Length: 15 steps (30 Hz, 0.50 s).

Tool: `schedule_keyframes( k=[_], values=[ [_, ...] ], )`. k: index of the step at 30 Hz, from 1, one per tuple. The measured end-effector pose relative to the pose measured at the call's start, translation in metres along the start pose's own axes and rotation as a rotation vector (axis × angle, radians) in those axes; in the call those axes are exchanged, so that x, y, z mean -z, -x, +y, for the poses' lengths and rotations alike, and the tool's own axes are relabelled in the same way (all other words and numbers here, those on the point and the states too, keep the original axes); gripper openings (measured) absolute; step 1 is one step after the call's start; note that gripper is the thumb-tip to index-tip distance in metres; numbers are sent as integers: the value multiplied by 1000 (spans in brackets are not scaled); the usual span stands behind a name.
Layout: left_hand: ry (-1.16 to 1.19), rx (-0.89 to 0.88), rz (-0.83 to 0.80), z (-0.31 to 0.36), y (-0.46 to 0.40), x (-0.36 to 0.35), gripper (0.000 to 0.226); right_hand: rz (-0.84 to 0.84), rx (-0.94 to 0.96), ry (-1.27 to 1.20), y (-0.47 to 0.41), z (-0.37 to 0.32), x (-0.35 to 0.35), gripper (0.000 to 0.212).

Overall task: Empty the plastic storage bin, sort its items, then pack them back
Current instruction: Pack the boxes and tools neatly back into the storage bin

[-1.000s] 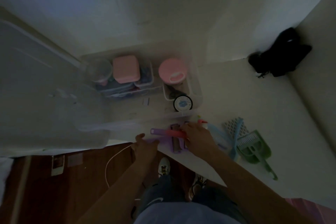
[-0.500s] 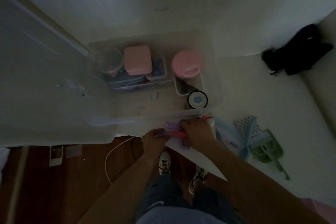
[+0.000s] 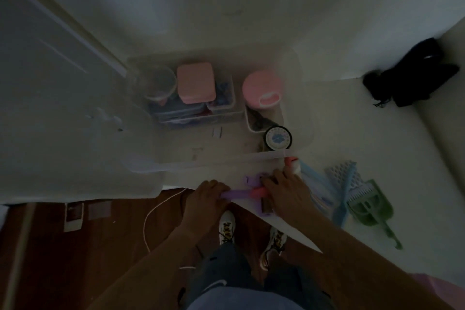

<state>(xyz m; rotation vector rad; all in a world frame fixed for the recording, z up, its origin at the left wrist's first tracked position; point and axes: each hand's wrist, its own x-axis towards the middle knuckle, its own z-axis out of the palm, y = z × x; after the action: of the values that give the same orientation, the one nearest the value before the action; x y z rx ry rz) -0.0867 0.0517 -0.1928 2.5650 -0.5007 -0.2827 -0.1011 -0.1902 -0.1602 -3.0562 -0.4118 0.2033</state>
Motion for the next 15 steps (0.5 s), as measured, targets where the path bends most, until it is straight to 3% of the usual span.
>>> schedule_keyframes(
  k=[2, 6, 12, 15],
  values=[
    [111, -42, 26, 15, 8, 19, 28, -37, 20, -26, 13, 0, 16, 37],
    [254, -89, 69, 53, 23, 72, 21, 44, 61, -75, 44, 5, 68, 48],
    [452, -150, 154, 107, 16, 175, 24, 267, 128, -76, 55, 12, 172, 38],
    [591, -161, 183, 119, -8, 221, 25, 295, 148, -167, 26, 8, 214, 31]
  ],
)
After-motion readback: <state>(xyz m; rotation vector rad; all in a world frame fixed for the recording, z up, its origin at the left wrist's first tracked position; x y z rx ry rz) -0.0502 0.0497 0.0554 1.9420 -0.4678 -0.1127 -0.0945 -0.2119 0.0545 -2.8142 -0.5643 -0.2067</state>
